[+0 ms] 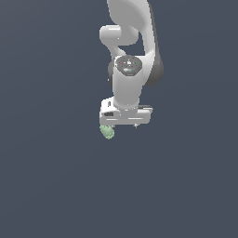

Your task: Pick up the object and move it to a goal position.

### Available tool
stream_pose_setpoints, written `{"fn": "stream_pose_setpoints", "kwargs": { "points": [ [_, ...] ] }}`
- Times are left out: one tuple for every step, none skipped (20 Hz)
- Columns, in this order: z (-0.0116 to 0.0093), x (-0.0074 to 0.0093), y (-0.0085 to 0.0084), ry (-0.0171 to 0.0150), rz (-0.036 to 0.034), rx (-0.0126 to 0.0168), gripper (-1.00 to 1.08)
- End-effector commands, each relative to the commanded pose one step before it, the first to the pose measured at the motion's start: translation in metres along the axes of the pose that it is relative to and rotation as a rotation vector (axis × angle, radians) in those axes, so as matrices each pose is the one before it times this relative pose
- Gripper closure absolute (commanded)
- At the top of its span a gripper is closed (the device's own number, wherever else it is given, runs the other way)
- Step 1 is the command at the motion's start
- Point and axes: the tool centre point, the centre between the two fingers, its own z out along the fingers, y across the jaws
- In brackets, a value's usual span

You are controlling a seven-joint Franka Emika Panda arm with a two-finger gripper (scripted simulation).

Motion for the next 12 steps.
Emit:
{"fn": "stream_pose_setpoints", "kwargs": {
  "points": [
    [0.0,0.0,0.00001,0.0,0.0,0.0,-0.92],
    [-0.00012,-0.00009,0.00013,0.0,0.0,0.0,-0.92],
    [-0.00044,-0.00026,-0.0005,0.00018,-0.0019,0.00159,-0.92],
    [-0.0007,-0.00041,-0.00044,0.00021,-0.00219,0.00194,-0.92],
    [-0.001,-0.00056,-0.00063,0.00029,-0.0028,0.00262,-0.92],
    [-0.00132,-0.00066,-0.00091,0.00036,-0.00319,0.00334,-0.92],
    [-0.00132,-0.00058,-0.00097,0.00033,-0.00242,0.00312,-0.92],
    [-0.0012,-0.00042,-0.00093,0.00024,-0.0013,0.00252,-0.92],
    [-0.00107,-0.00027,-0.00091,0.00015,-0.00026,0.00205,-0.92],
    [-0.00087,-0.00011,-0.00079,0.00006,0.00082,0.00148,-0.92],
    [-0.00054,0.00004,-0.0006,-0.00004,0.00141,0.00062,-0.92],
    [-0.00012,0.00009,-0.00019,-0.00005,0.00098,0.0,-0.92]
  ]
}}
